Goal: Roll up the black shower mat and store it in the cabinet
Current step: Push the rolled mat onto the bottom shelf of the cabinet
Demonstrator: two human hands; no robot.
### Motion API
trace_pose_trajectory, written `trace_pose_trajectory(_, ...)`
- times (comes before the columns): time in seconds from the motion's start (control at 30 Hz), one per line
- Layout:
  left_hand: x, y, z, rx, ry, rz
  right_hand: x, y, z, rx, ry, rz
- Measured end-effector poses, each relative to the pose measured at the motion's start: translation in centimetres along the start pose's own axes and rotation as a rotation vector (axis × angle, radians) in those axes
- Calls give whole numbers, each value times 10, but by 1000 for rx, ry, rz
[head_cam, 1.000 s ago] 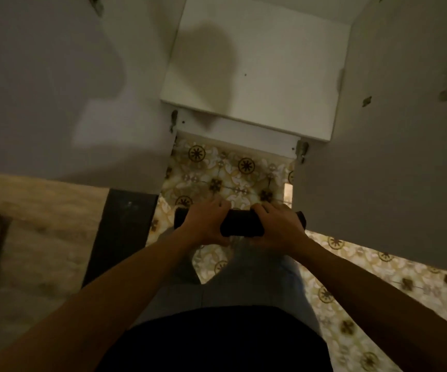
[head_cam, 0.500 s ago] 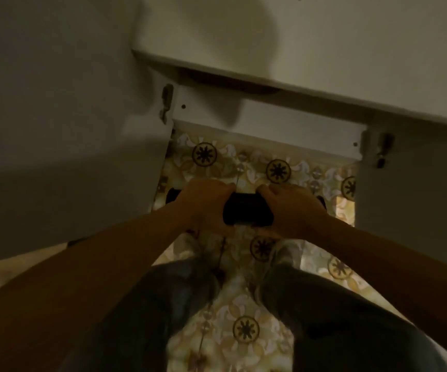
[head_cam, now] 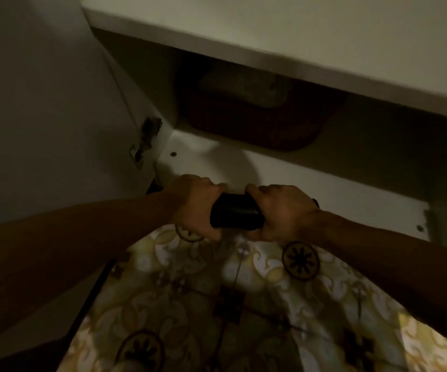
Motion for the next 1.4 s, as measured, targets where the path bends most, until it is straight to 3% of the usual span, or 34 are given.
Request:
trace_pose_trajectory(0.17, -15, -21, -21, 72, 55, -90, 0, 18, -27, 46, 14, -67)
trace_pose_trajectory(0.73, -33, -65, -39, 74, 198, -110, -4, 32, -83, 105, 102, -185)
trace_pose_trajectory(0.93, -35, -74, -48, -12, 184, -251, -9, 38, -97, 180, 106, -114)
trace_pose_trajectory(1.13, -24, -74, -56, -109, 163, -196, 5, 59, -81, 91, 105, -118)
trace_pose_trajectory(1.4, -13, -75, -55, -133, 168, -350, 14, 86, -50, 68, 103, -5)
Point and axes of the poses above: each hand's wrist, its own z-axis away from the middle knuckle, its own x-axis out of the palm, y = z × x, the point moved 3 cm from there along -z, towards the middle knuckle, and after that the axes turned 6 degrees about x, right-handed, at the moved point
